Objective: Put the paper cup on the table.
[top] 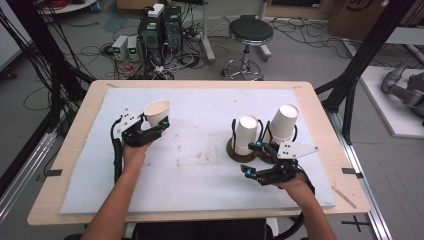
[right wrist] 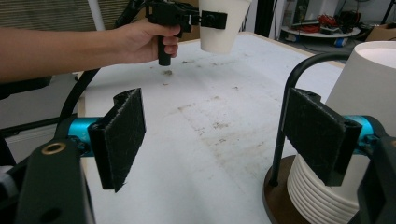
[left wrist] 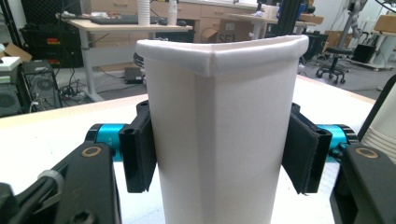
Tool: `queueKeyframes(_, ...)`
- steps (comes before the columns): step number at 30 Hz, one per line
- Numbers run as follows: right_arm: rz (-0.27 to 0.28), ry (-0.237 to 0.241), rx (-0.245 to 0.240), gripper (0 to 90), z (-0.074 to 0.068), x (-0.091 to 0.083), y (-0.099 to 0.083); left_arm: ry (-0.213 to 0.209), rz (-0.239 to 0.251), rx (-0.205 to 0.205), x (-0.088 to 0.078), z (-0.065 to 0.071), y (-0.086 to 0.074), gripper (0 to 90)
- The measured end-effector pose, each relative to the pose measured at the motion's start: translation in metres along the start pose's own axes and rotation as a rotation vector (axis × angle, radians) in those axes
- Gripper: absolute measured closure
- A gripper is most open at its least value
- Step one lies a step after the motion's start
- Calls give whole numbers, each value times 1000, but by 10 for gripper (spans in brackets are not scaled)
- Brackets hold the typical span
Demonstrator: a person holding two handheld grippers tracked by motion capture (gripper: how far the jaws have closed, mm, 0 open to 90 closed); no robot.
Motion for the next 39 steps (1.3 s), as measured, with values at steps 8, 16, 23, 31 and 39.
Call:
queueKeyframes(8, -3, 0, 3, 220, -1, -1, 0, -19, -54, -8, 12, -1, -19, 372)
queueKeyframes(16, -2, 0, 2, 220, -1, -1, 0, -18, -117, -19, 22, 0, -36, 372)
queueKeyframes(23, -3, 2, 1, 220, -1, 0, 0, 10, -140, -20, 23, -3, -38, 371)
queueKeyframes(31, 1, 0, -1, 221, -1, -2, 1, 26, -233, 19, 25, -1, -42, 369)
queueKeyframes(39, 3, -2, -3, 221, -1, -2, 2, 17, -271, 49, 20, 1, -43, 346)
Point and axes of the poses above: each handheld gripper's, and its own axes: x roughly forward along the jaws, y roughly out of its top, z roughly to its right, the point moved 9 cm from there along x, roughly forward along the jaws, and after that the axes turned 7 degrees about x, right-handed, at the moved point
